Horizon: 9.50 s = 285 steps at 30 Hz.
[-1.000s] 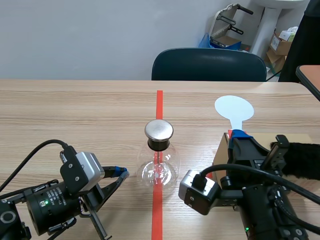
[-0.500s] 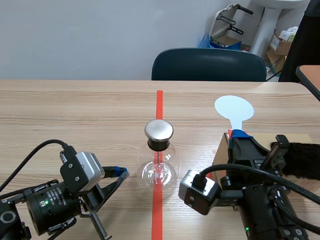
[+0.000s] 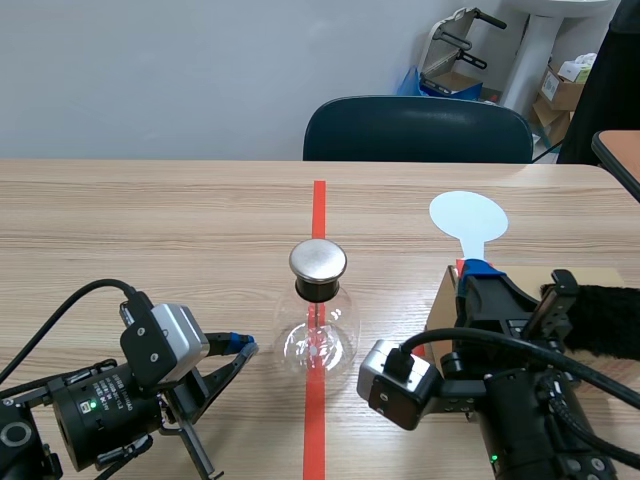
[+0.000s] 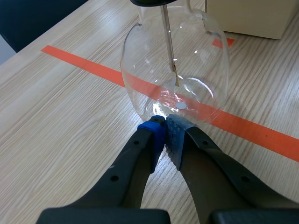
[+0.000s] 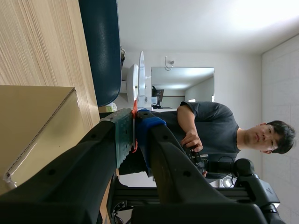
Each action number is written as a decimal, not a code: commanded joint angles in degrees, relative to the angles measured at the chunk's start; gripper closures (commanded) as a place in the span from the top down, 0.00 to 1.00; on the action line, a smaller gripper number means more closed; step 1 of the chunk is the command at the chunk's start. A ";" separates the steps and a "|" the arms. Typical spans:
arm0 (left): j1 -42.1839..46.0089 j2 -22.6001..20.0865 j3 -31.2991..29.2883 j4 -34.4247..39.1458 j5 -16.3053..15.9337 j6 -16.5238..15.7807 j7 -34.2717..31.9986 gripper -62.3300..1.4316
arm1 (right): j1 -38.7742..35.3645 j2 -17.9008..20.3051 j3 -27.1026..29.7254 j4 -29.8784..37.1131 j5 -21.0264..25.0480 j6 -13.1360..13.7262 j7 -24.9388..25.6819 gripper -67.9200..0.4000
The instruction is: Do the electroscope experiment
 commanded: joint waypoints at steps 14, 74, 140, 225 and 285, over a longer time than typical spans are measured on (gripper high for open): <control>0.48 -3.41 -0.48 1.14 -1.11 0.15 -3.45 0.07 | 0.81 0.13 0.48 0.48 -0.11 -0.81 0.22 0.03; 33.46 -26.75 -9.07 22.56 -11.67 0.68 -31.67 0.55 | -19.96 -12.41 49.64 -4.42 23.37 -8.00 64.06 0.03; 33.33 -24.65 -9.18 23.41 -5.07 5.11 -28.00 0.55 | -16.02 -13.35 53.24 -14.53 15.69 -8.00 71.87 0.03; 33.33 -24.65 -9.18 23.41 -5.07 5.09 -27.54 0.55 | -16.17 -15.08 53.05 -14.53 16.55 -8.00 56.54 0.03; 33.31 -24.65 -9.18 23.41 -5.07 5.09 -27.54 0.55 | -16.33 -15.23 53.05 -14.53 16.57 -8.00 56.78 0.03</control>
